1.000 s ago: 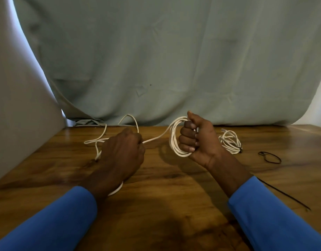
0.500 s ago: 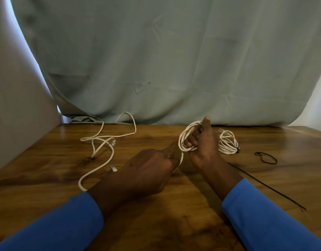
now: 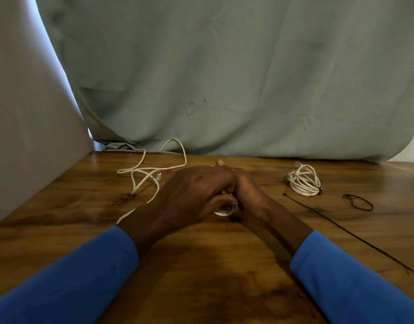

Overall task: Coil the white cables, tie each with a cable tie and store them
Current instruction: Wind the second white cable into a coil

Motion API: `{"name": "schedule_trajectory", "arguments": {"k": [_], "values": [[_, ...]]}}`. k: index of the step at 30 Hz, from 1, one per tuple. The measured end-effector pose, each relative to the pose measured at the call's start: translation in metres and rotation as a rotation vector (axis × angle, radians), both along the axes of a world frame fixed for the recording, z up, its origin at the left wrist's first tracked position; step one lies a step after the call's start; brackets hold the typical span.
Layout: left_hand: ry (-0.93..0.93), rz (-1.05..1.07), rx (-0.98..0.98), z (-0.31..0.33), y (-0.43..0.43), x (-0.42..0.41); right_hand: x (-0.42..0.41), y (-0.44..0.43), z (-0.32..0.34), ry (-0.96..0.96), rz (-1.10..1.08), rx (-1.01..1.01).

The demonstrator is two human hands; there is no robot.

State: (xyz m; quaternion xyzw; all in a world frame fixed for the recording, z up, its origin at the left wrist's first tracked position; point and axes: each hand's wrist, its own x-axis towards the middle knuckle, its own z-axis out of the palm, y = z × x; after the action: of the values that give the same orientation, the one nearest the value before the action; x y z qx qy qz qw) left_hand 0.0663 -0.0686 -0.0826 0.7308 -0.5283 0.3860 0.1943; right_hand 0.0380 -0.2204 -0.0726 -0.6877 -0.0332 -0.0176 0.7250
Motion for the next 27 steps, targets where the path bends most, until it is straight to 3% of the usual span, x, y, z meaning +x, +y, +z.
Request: {"name": "schedule_trajectory", "arguments": {"k": [2, 5, 9, 10, 17, 20, 23, 27], "values": [[-0.045, 0.017, -0.015, 0.001, 0.000, 0.004, -0.003, 0.004, 0.002, 0.091, 0.036, 0.084], [0.032, 0.083, -0.091, 0.003, 0.001, 0.007, 0.001, 0.001, -0.002, 0.049, 0.085, 0.076], [0.575, 0.016, -0.136, -0.003, 0.007, 0.006, 0.001, -0.002, -0.004, -0.031, 0.021, -0.010], [0.620, 0.003, -0.135, -0.005, 0.007, 0.006, 0.002, -0.002, -0.005, -0.054, 0.002, -0.059], [0.466, 0.039, -0.240, -0.012, 0.004, 0.013, 0.010, -0.002, -0.014, -0.147, -0.103, -0.111], [0.343, 0.084, -0.222, -0.011, 0.005, 0.016, 0.013, 0.002, -0.017, -0.149, -0.130, -0.007], [0.328, 0.117, -0.230, -0.011, 0.003, 0.017, 0.012, 0.011, -0.017, -0.162, -0.164, 0.069], [0.350, 0.128, -0.269, -0.015, -0.002, 0.018, 0.017, 0.011, -0.019, -0.210, -0.195, 0.015]]}}
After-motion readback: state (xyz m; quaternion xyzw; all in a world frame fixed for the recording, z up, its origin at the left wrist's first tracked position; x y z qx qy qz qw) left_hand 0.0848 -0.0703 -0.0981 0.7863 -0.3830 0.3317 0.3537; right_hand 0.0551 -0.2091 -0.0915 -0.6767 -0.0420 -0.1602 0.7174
